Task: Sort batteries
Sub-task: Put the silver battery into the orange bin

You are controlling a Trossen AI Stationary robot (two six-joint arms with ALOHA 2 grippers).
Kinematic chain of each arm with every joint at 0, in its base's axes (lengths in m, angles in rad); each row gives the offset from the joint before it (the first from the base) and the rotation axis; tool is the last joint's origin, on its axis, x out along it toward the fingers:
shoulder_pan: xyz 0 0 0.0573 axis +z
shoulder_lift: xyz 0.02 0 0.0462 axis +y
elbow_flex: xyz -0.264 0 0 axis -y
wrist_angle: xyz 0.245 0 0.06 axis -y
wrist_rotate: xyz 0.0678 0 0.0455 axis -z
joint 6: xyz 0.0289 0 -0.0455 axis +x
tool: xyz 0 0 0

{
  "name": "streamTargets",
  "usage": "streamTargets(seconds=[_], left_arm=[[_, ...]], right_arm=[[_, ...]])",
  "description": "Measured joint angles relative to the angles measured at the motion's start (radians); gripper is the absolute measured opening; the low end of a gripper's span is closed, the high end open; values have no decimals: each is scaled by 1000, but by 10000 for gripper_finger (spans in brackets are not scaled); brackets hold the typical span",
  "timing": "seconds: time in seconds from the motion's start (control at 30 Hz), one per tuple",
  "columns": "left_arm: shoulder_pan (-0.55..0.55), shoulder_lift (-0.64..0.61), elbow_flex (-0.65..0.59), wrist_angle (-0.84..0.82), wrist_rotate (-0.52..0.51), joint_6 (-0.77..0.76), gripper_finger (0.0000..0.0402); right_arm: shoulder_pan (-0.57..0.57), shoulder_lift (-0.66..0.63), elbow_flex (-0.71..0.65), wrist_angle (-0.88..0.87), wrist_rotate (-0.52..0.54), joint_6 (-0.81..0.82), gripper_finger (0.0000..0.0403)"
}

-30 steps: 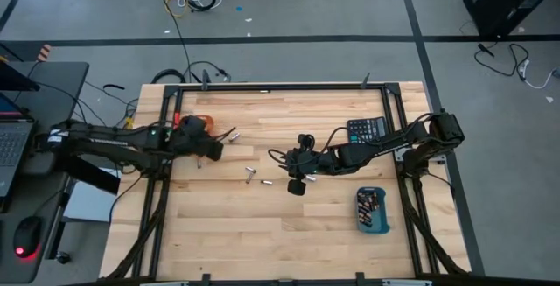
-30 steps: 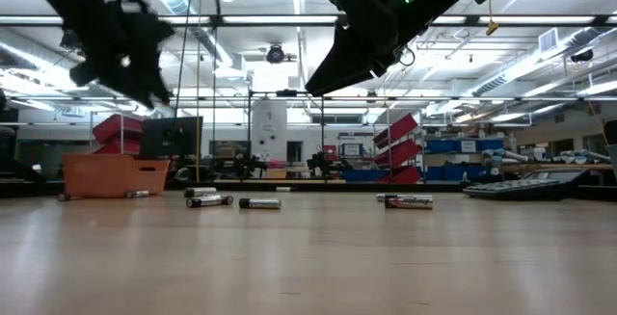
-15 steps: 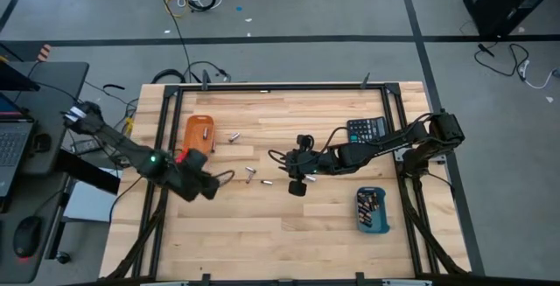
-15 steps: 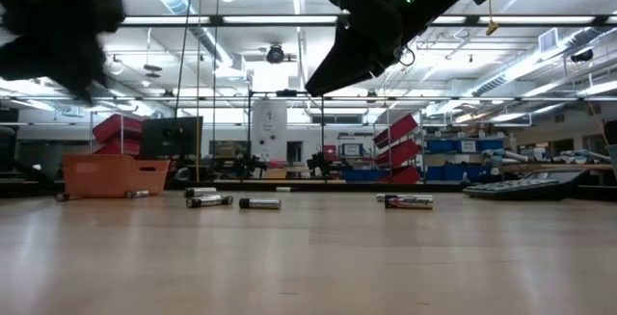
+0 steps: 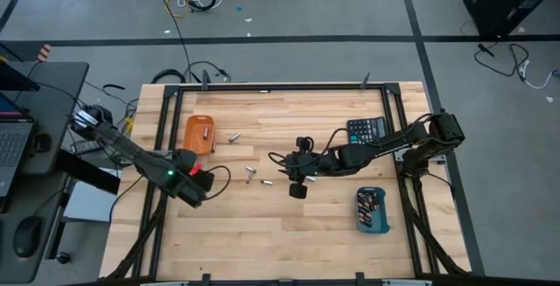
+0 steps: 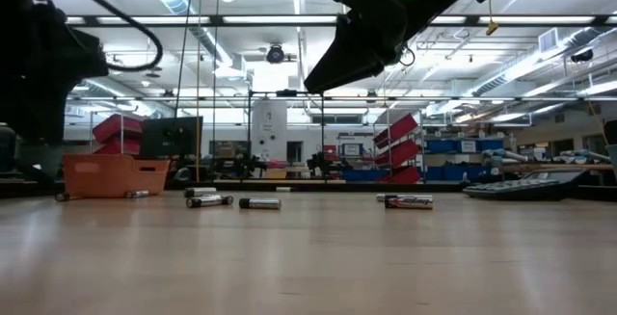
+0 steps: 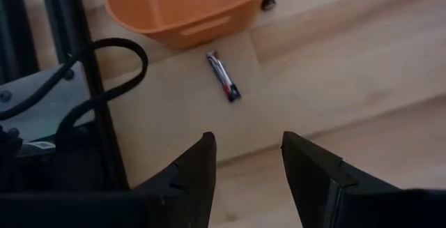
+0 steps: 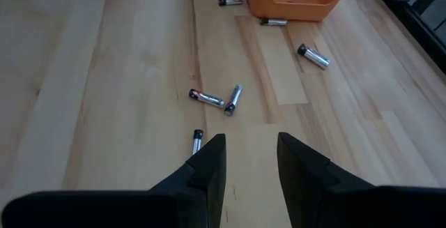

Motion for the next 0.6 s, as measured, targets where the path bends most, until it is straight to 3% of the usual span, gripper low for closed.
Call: streamTargets(seconds=[0.6], left_arm=[[156,207,-19,106,-29,-26,160]], right_arm=[[0,0,0,1,-24,0,115]])
